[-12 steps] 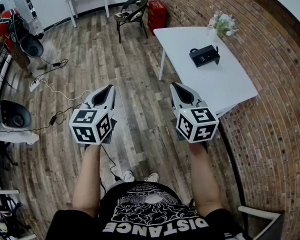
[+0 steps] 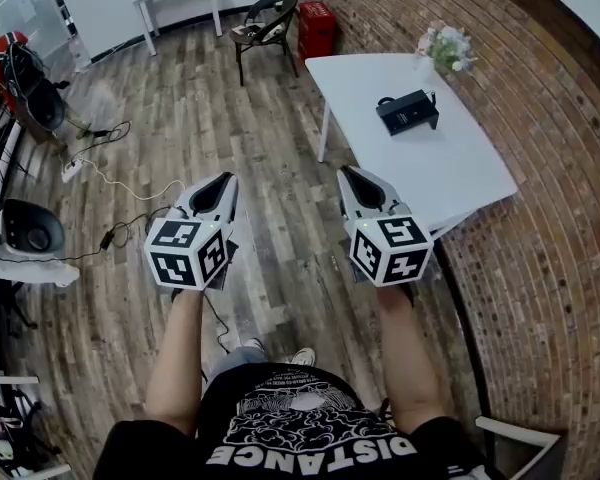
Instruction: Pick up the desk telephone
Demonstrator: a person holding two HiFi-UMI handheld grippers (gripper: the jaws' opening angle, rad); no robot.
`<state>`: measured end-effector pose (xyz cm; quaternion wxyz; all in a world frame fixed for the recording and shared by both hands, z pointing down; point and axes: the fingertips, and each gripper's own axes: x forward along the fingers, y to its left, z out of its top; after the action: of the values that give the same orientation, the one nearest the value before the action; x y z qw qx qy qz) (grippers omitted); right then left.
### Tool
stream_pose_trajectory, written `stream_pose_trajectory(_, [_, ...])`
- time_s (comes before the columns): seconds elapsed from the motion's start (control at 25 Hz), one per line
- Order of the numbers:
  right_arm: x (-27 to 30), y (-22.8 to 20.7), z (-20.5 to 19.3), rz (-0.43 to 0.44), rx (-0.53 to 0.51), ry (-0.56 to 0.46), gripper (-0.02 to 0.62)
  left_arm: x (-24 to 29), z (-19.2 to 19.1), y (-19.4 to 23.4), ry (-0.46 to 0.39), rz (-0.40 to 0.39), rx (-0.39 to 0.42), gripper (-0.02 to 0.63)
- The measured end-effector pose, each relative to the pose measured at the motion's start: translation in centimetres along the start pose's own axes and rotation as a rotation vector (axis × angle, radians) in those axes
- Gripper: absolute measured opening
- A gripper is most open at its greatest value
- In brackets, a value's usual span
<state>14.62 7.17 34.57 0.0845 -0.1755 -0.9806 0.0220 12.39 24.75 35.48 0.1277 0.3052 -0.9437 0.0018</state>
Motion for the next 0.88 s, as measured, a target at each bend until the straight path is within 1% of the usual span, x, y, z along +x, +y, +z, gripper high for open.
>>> stream_pose_trajectory(0.2, [0.8,-1.0,-0.5,0.016,0.005,0.002,0.003,1.3,0.0,0.1,-0.004,0.007,-0.012,0.008])
stream_pose_trajectory(0.44, [4.2,-2.0,-0.8,0.011,0.000,0.015,0.003,4.3,0.2,2.5,-0.012,-0.007,-0.023,0.012])
stream_pose_trajectory(0.64, [9.1,-3.5,-0.3,-0.010,-0.004,0.031,0.005,8.7,1.3,5.7,-0.009,-0.039,-0.025,0.030])
stream_pose_trajectory(0.76, [12.1,-4.3,0.1,-0.027,-0.003,0.045,0.029,11.5,2.3,7.8,-0.014,-0.067,-0.035,0.049])
stream_pose_trajectory(0.88, [15.2,-4.7,0.4,-0.038,-0.002,0.057,0.040,14.0,3.2,10.4,-0.011,-0.079,-0.043,0.059])
